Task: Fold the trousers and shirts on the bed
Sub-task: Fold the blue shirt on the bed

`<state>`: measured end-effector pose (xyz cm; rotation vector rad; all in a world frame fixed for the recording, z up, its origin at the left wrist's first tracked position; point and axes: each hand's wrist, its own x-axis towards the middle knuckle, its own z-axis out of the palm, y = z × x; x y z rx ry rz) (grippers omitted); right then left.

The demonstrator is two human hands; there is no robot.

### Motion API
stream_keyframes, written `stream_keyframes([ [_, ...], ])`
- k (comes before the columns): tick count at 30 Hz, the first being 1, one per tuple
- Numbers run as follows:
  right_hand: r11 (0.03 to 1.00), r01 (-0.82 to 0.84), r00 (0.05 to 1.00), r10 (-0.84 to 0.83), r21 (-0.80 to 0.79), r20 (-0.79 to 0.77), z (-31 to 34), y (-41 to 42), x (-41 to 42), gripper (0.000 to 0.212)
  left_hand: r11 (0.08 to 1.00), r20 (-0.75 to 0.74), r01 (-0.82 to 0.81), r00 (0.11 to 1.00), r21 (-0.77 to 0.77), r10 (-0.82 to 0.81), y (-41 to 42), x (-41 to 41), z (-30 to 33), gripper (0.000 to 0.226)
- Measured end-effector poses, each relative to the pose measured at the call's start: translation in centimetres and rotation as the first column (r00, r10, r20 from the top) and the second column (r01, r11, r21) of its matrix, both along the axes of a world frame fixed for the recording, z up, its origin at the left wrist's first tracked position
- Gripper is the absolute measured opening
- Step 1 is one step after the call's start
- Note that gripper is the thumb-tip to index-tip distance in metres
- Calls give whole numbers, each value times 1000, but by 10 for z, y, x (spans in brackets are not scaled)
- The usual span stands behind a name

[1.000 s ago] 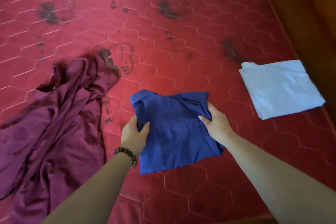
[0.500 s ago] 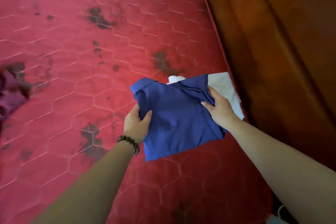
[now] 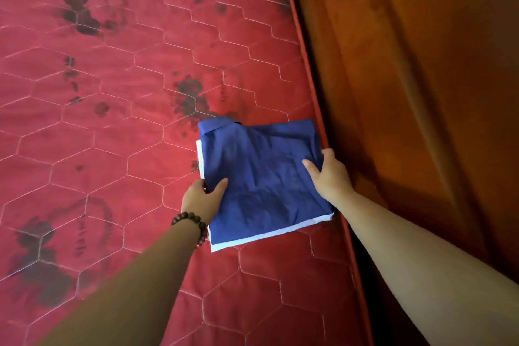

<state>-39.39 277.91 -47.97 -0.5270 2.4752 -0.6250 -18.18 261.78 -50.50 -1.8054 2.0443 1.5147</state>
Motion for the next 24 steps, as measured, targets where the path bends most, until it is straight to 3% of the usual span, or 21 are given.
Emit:
stream_keyframes([
  [6, 992, -80, 993, 70, -96, -100, 4, 10, 10, 29, 998, -141, -37, 990, -42, 30, 24, 14, 9, 21],
  [9, 997, -80, 993, 80, 3, -87, 2, 13, 19, 36, 997, -98, -77, 992, -6, 76, 34, 22, 8, 22],
  [11, 988, -24, 972, 58, 151, -226, 6, 11, 23, 44, 987, -100, -159, 983, -35, 155, 33, 23, 13, 30],
  [13, 971, -50, 863, 161, 235, -479, 11, 7, 30, 48, 939, -106, -198, 979, -280, 175, 29, 20, 19, 41],
  [15, 954, -253, 721, 297, 161, -626, 12, -4, 43, 44, 797, -47, -37, 999, -603, 10, 28, 11, 26, 44],
  [17, 857, -499, 617, 456, 129, -642, 5, -18, 59, 44, 620, 107, 262, 955, -739, -276, 30, -5, 25, 54],
  [20, 710, -646, 513, 676, 281, -529, -16, -27, 72, 54, 439, 382, 627, 760, -643, -526, 29, -26, 9, 76],
  [24, 756, -537, 617, 654, 374, -437, -42, -9, 53, 60, 382, 520, 772, 629, -508, -578, 17, -38, -24, 86],
])
